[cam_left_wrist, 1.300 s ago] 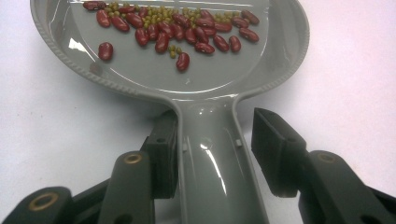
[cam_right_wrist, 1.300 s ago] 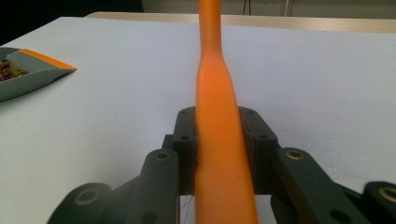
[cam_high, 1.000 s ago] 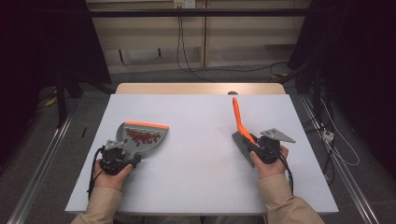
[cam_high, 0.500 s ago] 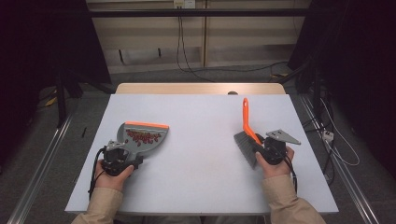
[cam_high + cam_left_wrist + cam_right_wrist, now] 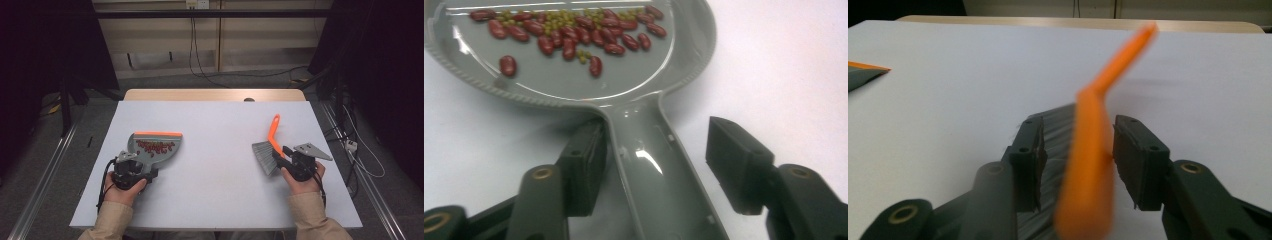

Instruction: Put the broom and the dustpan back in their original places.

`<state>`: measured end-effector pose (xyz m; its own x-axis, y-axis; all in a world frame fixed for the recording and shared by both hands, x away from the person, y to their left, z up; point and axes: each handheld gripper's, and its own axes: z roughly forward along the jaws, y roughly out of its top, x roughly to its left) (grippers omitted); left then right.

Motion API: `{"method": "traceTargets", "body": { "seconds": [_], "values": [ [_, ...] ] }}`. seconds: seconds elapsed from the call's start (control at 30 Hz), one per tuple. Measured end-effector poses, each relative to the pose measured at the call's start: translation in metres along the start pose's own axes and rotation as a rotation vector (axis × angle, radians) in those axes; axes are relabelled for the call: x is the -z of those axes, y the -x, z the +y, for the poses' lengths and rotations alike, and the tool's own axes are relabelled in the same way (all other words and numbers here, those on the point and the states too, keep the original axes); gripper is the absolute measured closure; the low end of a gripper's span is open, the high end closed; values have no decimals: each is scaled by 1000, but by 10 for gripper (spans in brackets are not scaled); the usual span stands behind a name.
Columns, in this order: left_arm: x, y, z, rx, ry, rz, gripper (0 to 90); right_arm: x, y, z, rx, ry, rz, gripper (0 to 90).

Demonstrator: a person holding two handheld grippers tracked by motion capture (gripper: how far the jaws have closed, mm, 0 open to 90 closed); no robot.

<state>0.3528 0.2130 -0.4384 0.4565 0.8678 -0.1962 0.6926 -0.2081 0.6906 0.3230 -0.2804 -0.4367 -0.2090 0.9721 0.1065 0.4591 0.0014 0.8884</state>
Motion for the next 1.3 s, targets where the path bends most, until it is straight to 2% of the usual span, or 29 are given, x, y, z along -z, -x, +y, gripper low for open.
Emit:
{"method": "traceTargets", "body": {
  "seconds": [0.07, 0.1, 0.23, 0.33, 0.4, 0.43, 0.6, 0.67, 0.77, 0.8, 0.83, 0.93, 1.1, 1.23, 1.3],
  "values": [
    [1, 1, 0, -5, -2, -10, 337, 3, 2, 0, -5, 18, 34, 470],
    [1, 2, 1, -5, 13, -7, 314, 4, 2, 0, 0, 20, 45, 421],
    [6, 2, 2, -15, 44, 4, 163, 4, 1, 0, 49, 33, 75, 319],
    [10, 1, 3, -18, 70, 4, 147, 2, 2, 0, 58, 38, 99, 273],
    [12, 3, 3, -17, 70, -6, 149, 2, 2, 0, 69, 41, 95, 260],
    [13, 4, 3, -32, 66, -2, 154, 2, 2, 1, 67, 43, 99, 254],
    [15, 4, 6, -43, 103, -6, 150, 1, 9, 2, 72, 45, 107, 247],
    [16, 3, 8, -51, 119, -8, 148, 0, 14, 2, 91, 35, 92, 255],
    [16, 2, 10, -66, 136, -10, 139, -2, 21, 2, 87, 22, 83, 271],
    [16, 2, 11, -70, 146, -8, 138, -3, 23, 2, 79, 19, 77, 288],
    [16, 1, 12, -69, 158, -11, 132, -3, 26, 2, 75, 16, 75, 345],
    [16, -1, 14, -76, 180, -4, 119, -3, 31, 2, 85, 11, 61, 433],
    [16, -3, 17, -77, 201, -5, 119, -5, 37, -1, 142, -33, 26, 736],
    [15, -4, 18, -81, 210, -9, 119, -8, 41, -3, 171, -64, -10, 857],
    [15, -4, 19, -87, 216, -11, 117, -10, 42, -3, 182, -76, -19, 884]
  ]
}}
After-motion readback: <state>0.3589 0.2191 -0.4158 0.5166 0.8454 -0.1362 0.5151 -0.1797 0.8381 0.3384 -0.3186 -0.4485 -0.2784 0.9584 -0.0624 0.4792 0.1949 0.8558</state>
